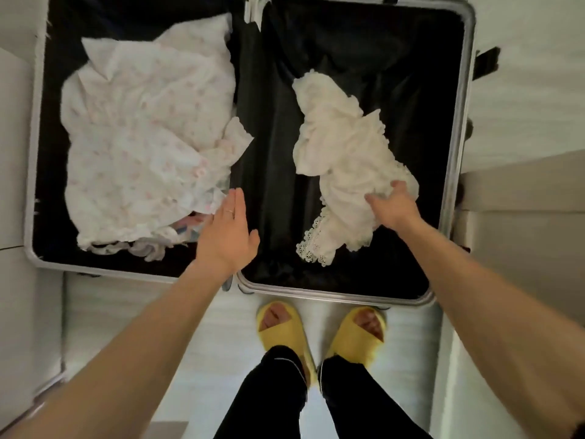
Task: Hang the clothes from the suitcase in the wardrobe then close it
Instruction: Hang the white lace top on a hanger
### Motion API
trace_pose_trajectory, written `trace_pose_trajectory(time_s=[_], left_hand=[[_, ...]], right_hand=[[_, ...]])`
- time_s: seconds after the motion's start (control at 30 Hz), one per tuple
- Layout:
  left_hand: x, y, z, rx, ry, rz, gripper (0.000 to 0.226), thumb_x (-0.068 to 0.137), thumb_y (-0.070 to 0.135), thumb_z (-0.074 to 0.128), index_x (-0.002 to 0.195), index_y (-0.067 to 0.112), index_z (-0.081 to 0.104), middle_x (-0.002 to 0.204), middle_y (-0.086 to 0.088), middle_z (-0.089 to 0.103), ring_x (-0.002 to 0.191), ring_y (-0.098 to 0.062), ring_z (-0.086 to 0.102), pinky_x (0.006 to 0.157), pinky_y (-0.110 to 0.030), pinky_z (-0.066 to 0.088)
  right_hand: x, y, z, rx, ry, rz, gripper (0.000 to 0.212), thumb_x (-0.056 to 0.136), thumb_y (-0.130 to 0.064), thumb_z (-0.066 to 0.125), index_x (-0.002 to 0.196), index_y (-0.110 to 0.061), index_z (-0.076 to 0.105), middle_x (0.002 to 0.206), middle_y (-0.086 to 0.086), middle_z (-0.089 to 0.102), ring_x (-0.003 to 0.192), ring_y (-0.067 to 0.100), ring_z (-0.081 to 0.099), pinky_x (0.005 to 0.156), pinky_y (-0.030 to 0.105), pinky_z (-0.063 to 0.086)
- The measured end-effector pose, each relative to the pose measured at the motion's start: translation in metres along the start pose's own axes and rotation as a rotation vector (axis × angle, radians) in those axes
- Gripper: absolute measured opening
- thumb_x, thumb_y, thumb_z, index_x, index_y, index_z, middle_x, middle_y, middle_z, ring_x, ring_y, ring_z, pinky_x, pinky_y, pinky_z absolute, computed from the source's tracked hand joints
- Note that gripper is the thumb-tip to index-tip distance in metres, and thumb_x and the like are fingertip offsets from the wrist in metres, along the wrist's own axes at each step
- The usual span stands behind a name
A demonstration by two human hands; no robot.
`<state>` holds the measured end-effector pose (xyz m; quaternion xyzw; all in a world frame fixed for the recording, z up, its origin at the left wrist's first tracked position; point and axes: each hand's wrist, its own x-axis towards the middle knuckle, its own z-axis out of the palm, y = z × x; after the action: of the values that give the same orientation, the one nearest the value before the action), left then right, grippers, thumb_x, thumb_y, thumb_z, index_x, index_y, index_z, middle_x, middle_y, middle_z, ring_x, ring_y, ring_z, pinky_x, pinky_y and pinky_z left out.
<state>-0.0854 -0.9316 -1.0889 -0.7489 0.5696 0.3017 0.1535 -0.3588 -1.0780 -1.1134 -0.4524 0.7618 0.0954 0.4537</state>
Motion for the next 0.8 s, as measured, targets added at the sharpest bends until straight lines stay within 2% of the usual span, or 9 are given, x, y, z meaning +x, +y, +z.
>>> trace_pose_trajectory(time_s=[0.1, 0.17, 0.23, 0.33, 0.4, 0.47, 0.53, 0.67, 0.8], left_hand=[[0.011, -0.009, 0.048, 0.030, 0.143, -0.006, 0.092, 0.096, 0.036, 0.051, 0.157, 0.000, -0.007, 0.166, -0.019, -0.005, 0.151, -0.034, 0.018, 0.114, -0.048, 0.036], [0.012, -0.009, 0.060, 0.060, 0.168, -0.007, 0.096, 0.094, 0.036, 0.053, 0.156, -0.001, -0.009, 0.165, -0.019, -0.010, 0.152, -0.033, 0.015, 0.114, -0.047, 0.036], [0.008, -0.007, 0.050, 0.070, 0.108, 0.006, 0.098, 0.094, 0.036, 0.054, 0.156, 0.001, -0.013, 0.165, -0.017, -0.015, 0.151, -0.033, 0.017, 0.113, -0.046, 0.038], [-0.002, -0.004, 0.009, 0.101, -0.109, -0.018, 0.083, 0.098, 0.034, 0.049, 0.158, 0.005, 0.000, 0.167, -0.014, -0.001, 0.144, -0.032, 0.032, 0.106, -0.043, 0.041], [-0.020, 0.005, -0.036, 0.182, -0.279, 0.000, 0.052, 0.099, 0.034, 0.043, 0.144, 0.010, 0.040, 0.150, -0.014, 0.041, 0.129, -0.032, 0.047, 0.098, -0.044, 0.046], [-0.045, 0.018, -0.073, 0.190, -0.443, -0.013, 0.037, 0.099, 0.036, 0.039, 0.124, 0.015, 0.058, 0.125, -0.010, 0.057, 0.114, -0.031, 0.055, 0.091, -0.043, 0.049], [-0.086, 0.037, -0.131, 0.121, -0.491, -0.047, 0.037, 0.099, 0.037, 0.038, 0.119, 0.015, 0.060, 0.120, -0.009, 0.059, 0.108, -0.031, 0.057, 0.091, -0.043, 0.050], [-0.180, 0.078, -0.261, -0.035, -0.393, -0.002, 0.038, 0.101, 0.037, 0.037, 0.127, 0.016, 0.056, 0.124, -0.008, 0.059, 0.108, -0.029, 0.059, 0.092, -0.044, 0.051], [-0.274, 0.105, -0.391, -0.014, -0.236, 0.059, 0.040, 0.102, 0.038, 0.039, 0.135, 0.017, 0.049, 0.132, -0.007, 0.055, 0.119, -0.029, 0.055, 0.096, -0.042, 0.047]], right_hand=[[0.050, -0.001, 0.026, 0.029, 0.071, 0.011, 0.079, 0.094, -0.046, 0.059, 0.157, -0.020, 0.017, 0.157, 0.013, 0.027, 0.138, 0.035, 0.036, 0.110, 0.042, 0.037], [0.065, 0.004, 0.036, 0.039, 0.054, 0.021, 0.062, 0.093, -0.044, 0.057, 0.146, -0.018, 0.041, 0.145, 0.016, 0.046, 0.130, 0.036, 0.048, 0.106, 0.047, 0.045], [0.063, 0.013, 0.040, 0.106, 0.059, 0.030, 0.043, 0.091, -0.038, 0.056, 0.127, -0.016, 0.059, 0.123, 0.010, 0.062, 0.114, 0.032, 0.058, 0.098, 0.044, 0.050], [0.014, 0.008, 0.028, 0.191, 0.024, 0.024, 0.043, 0.095, -0.035, 0.051, 0.133, -0.014, 0.053, 0.120, 0.001, 0.058, 0.111, 0.024, 0.055, 0.093, 0.034, 0.047], [-0.037, -0.006, 0.003, 0.200, -0.004, -0.018, 0.045, 0.098, -0.034, 0.047, 0.137, -0.014, 0.048, 0.122, -0.002, 0.055, 0.110, 0.022, 0.053, 0.094, 0.032, 0.044], [-0.085, -0.020, -0.017, 0.238, -0.051, -0.040, 0.044, 0.097, -0.035, 0.047, 0.137, -0.016, 0.051, 0.124, 0.002, 0.061, 0.111, 0.026, 0.057, 0.098, 0.039, 0.047], [-0.148, -0.045, -0.059, 0.283, -0.098, -0.082, 0.042, 0.095, -0.039, 0.048, 0.132, -0.021, 0.054, 0.120, 0.002, 0.064, 0.109, 0.027, 0.060, 0.100, 0.046, 0.049], [-0.279, -0.099, -0.158, 0.307, -0.151, -0.178, 0.062, 0.076, -0.058, 0.049, 0.127, -0.024, 0.055, 0.120, 0.005, 0.065, 0.108, 0.028, 0.064, 0.098, 0.053, 0.050], [-0.430, -0.158, -0.264, 0.231, -0.189, -0.327, 0.061, 0.088, -0.052, 0.054, 0.137, -0.017, 0.048, 0.125, 0.009, 0.058, 0.120, 0.030, 0.057, 0.106, 0.050, 0.044]])
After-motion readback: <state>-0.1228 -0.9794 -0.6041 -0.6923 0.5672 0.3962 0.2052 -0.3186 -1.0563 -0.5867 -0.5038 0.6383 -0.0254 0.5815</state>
